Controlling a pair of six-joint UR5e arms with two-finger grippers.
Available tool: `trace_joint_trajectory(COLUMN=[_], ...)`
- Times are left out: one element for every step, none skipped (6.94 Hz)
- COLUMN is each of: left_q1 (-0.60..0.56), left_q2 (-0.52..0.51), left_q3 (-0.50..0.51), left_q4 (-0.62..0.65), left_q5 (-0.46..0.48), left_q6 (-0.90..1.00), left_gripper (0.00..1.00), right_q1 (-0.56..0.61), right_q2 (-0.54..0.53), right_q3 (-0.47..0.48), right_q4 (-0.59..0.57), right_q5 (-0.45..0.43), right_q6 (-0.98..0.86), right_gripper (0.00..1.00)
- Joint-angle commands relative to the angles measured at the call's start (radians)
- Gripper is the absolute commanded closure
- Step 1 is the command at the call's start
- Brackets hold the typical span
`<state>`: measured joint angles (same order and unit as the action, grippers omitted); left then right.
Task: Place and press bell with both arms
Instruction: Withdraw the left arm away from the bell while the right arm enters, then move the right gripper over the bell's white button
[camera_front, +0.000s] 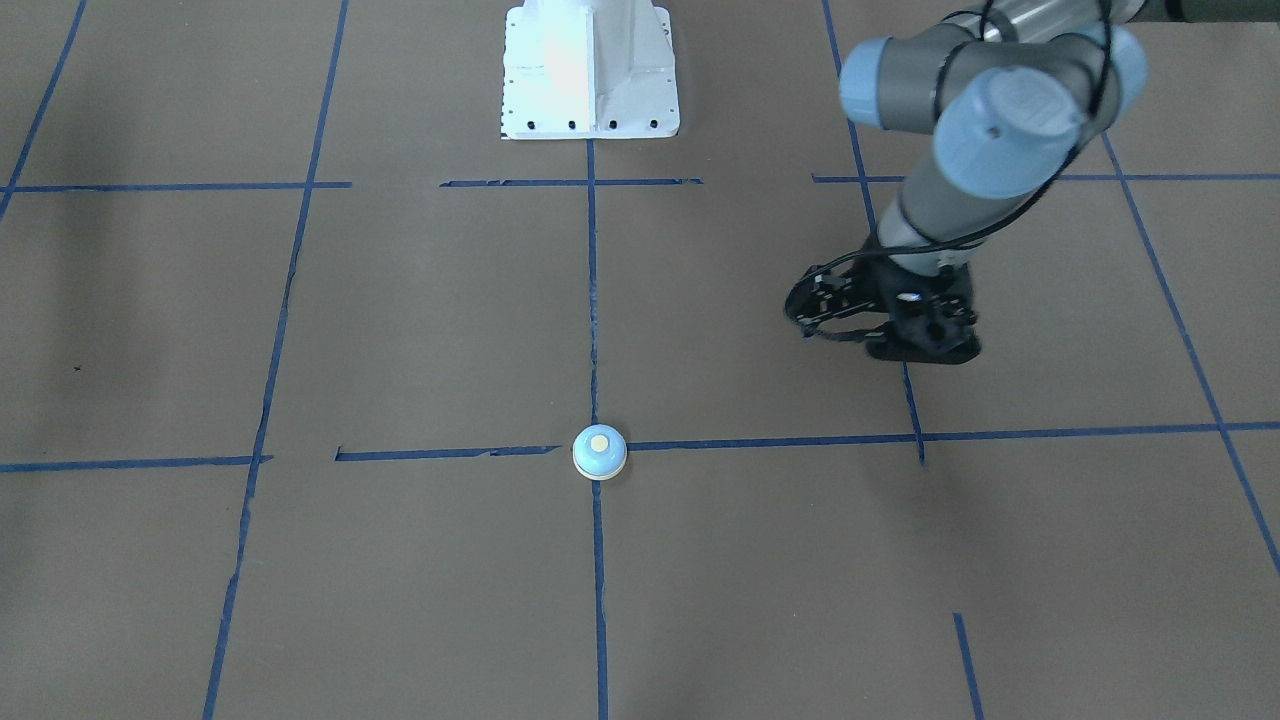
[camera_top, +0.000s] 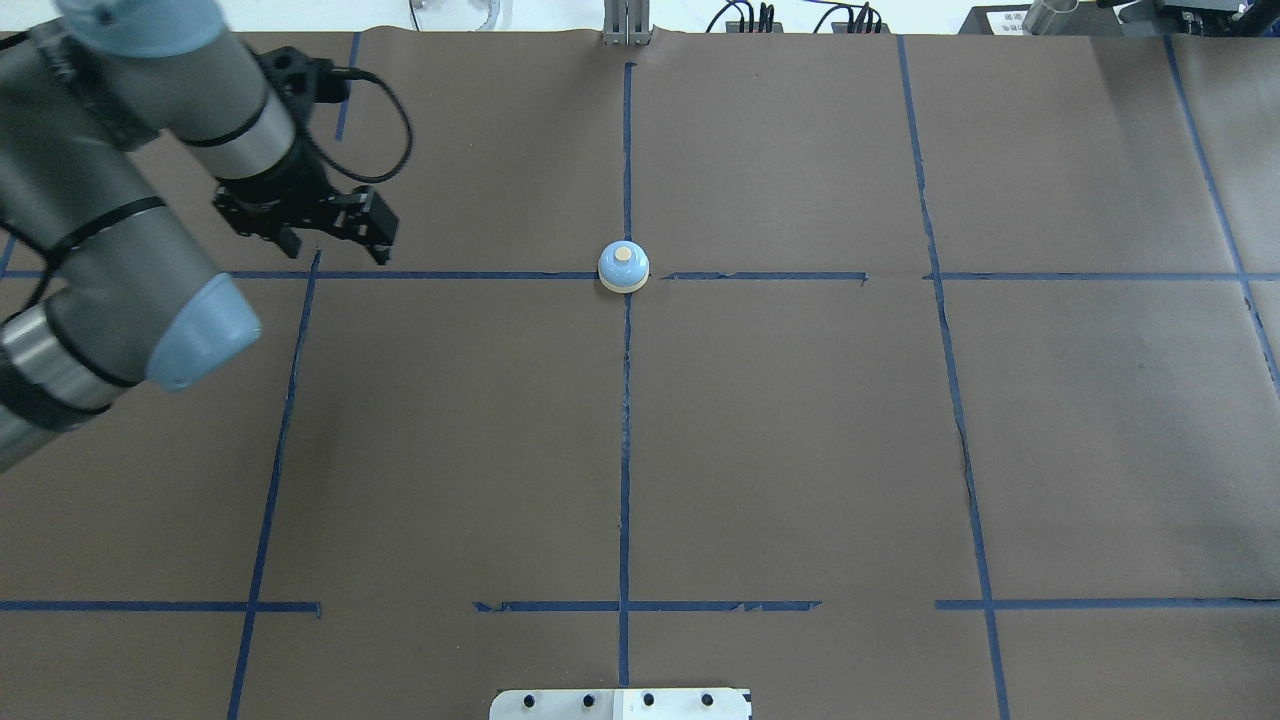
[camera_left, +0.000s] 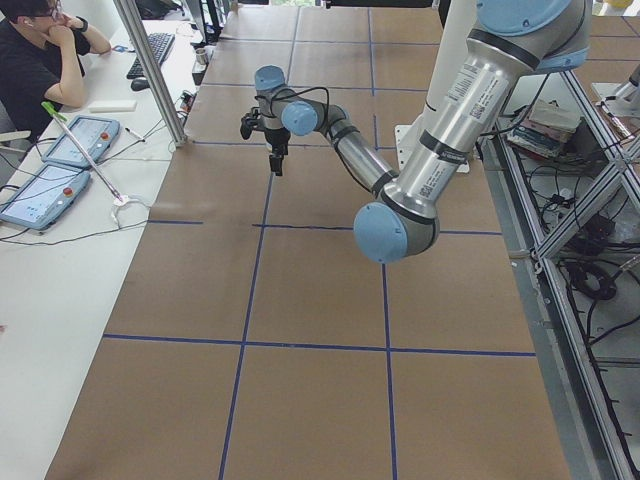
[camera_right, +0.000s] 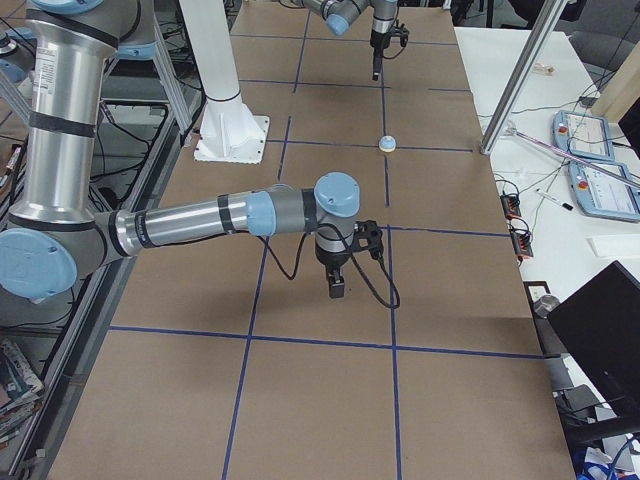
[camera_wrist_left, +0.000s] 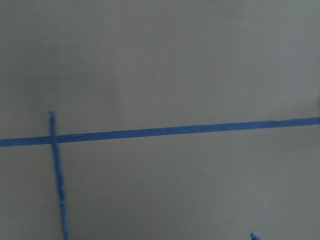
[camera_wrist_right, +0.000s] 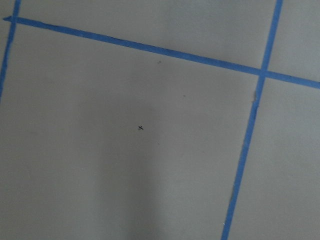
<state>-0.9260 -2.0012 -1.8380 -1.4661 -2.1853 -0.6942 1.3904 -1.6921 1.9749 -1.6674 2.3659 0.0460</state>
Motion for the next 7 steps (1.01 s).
trace_joint_trajectory(left_q1=[-0.162, -0.266, -0.4, -0.509, -0.618, -0.701, -0.715], left_q2=[0.331, 0.431, 0.5, 0.534, 0.57, 0.596, 0.619], left_q3=[-0.195, -0.19, -0.16, -0.114, -0.033, 0.046, 0.034], left_q4=[0.0, 0.0, -0.002, 0.004, 0.001, -0.006, 0.001], left_q5=[-0.013, -0.031, -0.031, -0.034, -0.089, -0.173, -0.18], left_q6=[0.303, 0.459, 0.613, 0.765, 0.868, 0.954, 0.943], left_gripper=[0.0, 0.0, 0.0, 0.0, 0.0, 0.0, 0.0], right_q1=[-0.164, -0.221, -0.29, -0.35, -0.413, -0.457, -0.484], right_q2=[0.166, 0.249, 0.322, 0.413, 0.489, 0.552, 0.602], right_q3=[-0.005, -0.019, -0.028, -0.053, -0.074, -0.096, -0.117], right_q4=[0.002, -0.003, -0.005, 0.0, -0.006, -0.009, -0.008], right_q5=[0.0, -0.014, -0.02, -0.039, -0.091, -0.141, -0.145], right_q6=[0.139, 0.153, 0.302, 0.448, 0.527, 0.569, 0.622], right_gripper=[0.0, 0.01, 0.01, 0.01, 0.01, 0.01, 0.01])
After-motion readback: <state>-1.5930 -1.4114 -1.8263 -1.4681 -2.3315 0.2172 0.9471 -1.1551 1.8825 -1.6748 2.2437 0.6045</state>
